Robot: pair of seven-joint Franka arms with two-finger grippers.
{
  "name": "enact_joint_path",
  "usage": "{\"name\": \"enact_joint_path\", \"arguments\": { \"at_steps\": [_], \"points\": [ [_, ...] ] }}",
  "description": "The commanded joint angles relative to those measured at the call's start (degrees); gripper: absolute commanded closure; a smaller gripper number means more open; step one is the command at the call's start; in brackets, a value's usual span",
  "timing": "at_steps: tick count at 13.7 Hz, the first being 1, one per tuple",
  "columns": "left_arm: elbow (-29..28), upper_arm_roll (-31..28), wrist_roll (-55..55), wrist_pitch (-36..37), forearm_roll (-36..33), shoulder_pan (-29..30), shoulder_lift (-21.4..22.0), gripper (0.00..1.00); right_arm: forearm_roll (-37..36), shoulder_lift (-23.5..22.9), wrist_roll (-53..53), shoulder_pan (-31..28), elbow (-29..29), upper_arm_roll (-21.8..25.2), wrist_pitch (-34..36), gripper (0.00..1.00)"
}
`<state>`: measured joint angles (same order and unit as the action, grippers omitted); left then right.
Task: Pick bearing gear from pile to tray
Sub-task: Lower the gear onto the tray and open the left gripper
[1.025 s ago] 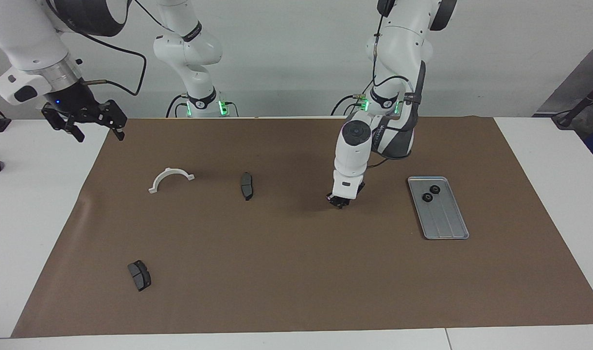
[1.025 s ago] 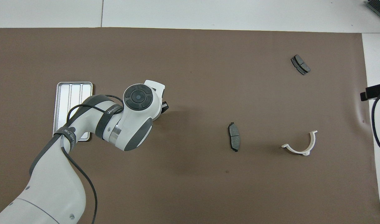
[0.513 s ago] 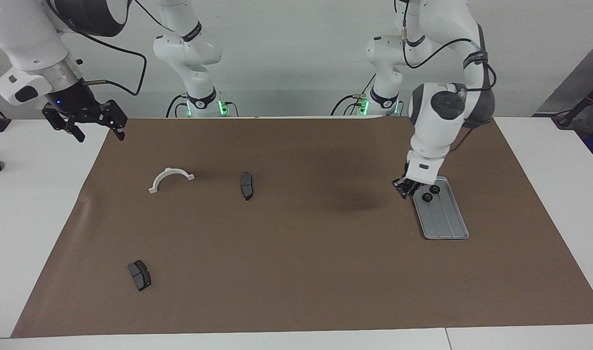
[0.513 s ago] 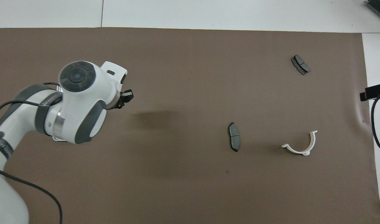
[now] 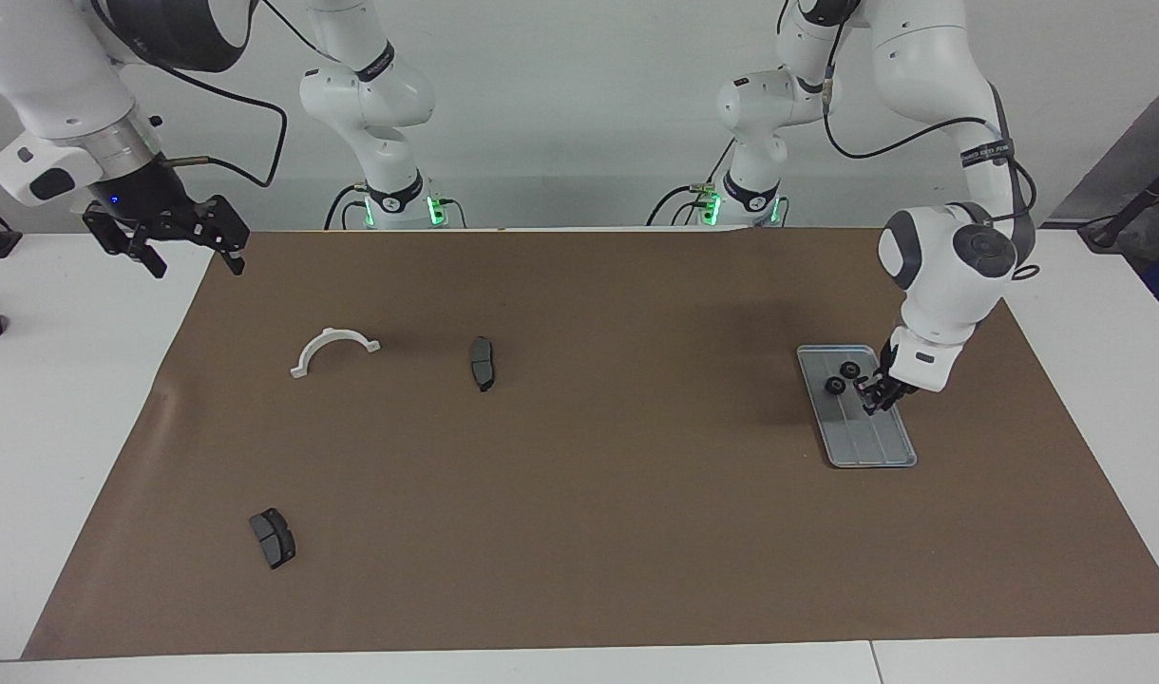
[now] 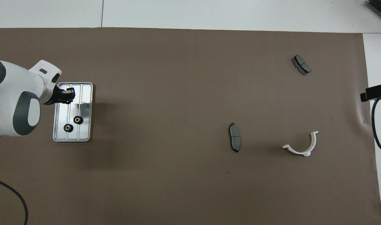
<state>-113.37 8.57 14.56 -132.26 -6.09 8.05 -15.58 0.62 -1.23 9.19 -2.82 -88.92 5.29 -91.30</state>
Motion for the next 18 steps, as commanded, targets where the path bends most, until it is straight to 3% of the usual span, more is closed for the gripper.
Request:
{"name": "enact_joint_path", "arguments": {
  "at_steps": [1, 2, 3, 4, 7, 13, 18],
  "points": [
    [-4.5, 0.0, -0.9, -5.3, 0.9, -0.3, 0.2, 0.96, 0.1, 0.8, 1.2, 0.0, -1.2, 0.1, -0.5, 0.0],
    [-5.7, 0.0, -1.0, -6.0, 0.9, -0.4, 0.3, 0.84, 0.1, 0.8, 1.3, 0.0, -1.2, 0.2, -0.5, 0.0],
    [-5.7, 0.0, -1.1, -6.1, 0.8, -0.3, 0.2, 0.63, 0.1, 0.8, 1.3, 0.0, -1.2, 0.1, -0.5, 0.0],
    [-5.1, 0.0, -1.1, -5.6, 0.6, -0.3, 0.2, 0.01, 0.1, 0.8, 1.3, 0.0, -1.2, 0.2, -0.5, 0.0],
    [2.0, 0.0, -2.2, 3.3, 0.0, -0.7, 1.1, 0.0, 0.1, 0.8, 1.3, 0.0, -1.2, 0.2, -0.5, 0.0],
    [13.8, 1.0, -16.1, 24.3, 0.2, -1.1, 5.9, 0.0, 0.1, 0.8, 1.3, 0.0, -1.2, 0.1, -0.5, 0.0],
    [14.4, 2.6, -16.3, 31.1, 3.6, -0.8, 11.5, 0.0, 0.1, 0.8, 1.3, 0.0, -1.2, 0.1, -0.5, 0.0]
  ]
}}
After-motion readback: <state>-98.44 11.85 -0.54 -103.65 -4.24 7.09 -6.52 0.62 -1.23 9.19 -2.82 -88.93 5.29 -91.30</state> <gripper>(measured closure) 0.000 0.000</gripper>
